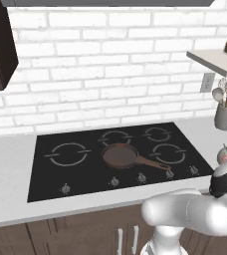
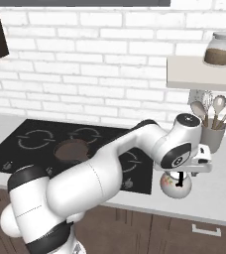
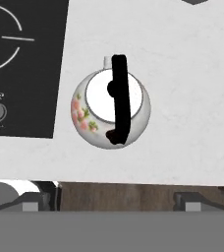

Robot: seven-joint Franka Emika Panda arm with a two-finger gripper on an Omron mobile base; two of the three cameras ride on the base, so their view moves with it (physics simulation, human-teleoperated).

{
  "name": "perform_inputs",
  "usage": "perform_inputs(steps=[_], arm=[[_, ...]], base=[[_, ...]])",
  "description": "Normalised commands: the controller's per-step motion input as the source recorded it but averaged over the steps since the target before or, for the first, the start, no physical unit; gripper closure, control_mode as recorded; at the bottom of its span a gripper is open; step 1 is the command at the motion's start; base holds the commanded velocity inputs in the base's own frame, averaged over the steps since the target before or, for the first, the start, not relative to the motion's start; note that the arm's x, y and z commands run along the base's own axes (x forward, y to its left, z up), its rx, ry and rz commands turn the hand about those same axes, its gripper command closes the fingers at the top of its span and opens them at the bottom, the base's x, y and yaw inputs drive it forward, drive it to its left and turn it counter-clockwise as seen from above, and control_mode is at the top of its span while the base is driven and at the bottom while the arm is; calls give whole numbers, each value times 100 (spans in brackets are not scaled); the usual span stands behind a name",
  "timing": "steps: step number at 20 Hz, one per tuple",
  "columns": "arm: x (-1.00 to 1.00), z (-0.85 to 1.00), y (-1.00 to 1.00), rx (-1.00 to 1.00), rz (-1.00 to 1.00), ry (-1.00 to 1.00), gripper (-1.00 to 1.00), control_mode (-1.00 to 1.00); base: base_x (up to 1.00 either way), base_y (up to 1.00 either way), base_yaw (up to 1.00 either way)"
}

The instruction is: Pick the kettle from the counter and place it on a stove burner. Then turn the burner on.

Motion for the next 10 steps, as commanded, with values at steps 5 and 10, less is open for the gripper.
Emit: perform_inputs(steps=[5, 10], arm=[[20, -16, 0, 0, 0, 0, -100, -100], [16, -11, 0, 0, 0, 0, -100, -100]], base=[[0, 0, 0], [0, 0, 0]])
